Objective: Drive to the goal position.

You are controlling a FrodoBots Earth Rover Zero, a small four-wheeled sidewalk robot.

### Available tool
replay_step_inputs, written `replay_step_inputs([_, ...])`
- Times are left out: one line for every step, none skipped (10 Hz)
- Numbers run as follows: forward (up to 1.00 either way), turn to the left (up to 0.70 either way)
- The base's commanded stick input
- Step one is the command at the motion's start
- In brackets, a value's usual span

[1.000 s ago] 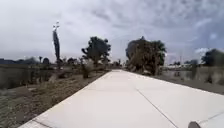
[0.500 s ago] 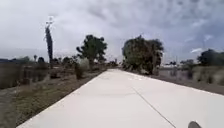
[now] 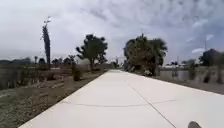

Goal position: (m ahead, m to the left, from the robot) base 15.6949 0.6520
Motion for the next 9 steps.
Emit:
replay_step_inputs([1.00,-0.40])
replay_step_inputs([1.00,-0.40])
replay_step_inputs([1.00,-0.21])
replay_step_inputs([1.00,0.00])
replay_step_inputs([1.00,0.00])
replay_step_inputs([1.00,0.00])
replay_step_inputs([1.00,0.00])
replay_step_inputs([1.00,0.00])
replay_step_inputs([1.00,0.00])
